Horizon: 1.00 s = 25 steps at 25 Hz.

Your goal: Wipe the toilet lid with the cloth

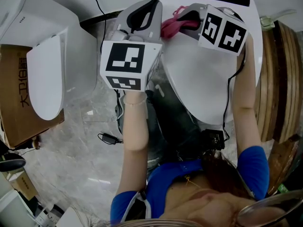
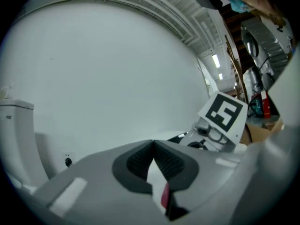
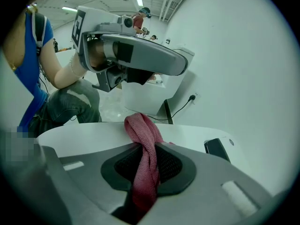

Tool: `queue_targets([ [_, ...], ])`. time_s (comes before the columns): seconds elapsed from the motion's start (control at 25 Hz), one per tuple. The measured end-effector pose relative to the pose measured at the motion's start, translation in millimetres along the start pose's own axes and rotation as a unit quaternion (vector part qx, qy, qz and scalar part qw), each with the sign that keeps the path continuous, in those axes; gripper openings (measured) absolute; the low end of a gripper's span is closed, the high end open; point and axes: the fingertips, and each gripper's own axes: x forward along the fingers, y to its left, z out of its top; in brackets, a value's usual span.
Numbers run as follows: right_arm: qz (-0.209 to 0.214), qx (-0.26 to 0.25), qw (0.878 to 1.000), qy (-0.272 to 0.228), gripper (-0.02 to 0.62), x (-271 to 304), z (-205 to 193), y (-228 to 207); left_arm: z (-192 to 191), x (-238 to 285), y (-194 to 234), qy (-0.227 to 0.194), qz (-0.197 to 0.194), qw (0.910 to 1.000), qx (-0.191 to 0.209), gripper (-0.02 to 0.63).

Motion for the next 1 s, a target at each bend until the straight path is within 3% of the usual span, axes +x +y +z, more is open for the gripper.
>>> queue_targets([
  [0.36,0.027,-0.011,0.999,0.018,0.074,-0.8,0.2,19.1,13.5,-10.7,-4.0,-0.015,0.010,0.9998,0.002,0.003],
  [0.72,0.038,-0.010,0.999,0.033,0.072,-2.7,-0.1,26.9,18.7,-19.0,-9.6,-0.035,0.013,0.9990,-0.024,0.003],
  [0.84,0.039,-0.008,0.999,0.031,0.072,-3.5,-0.6,27.5,22.6,-19.0,-17.1,-0.043,0.001,0.9989,-0.017,0.003],
  [1.0,0.039,0.001,0.999,0.021,0.074,-5.4,-3.0,27.6,16.0,-22.4,-6.2,-0.030,0.021,0.9993,-0.009,0.003],
])
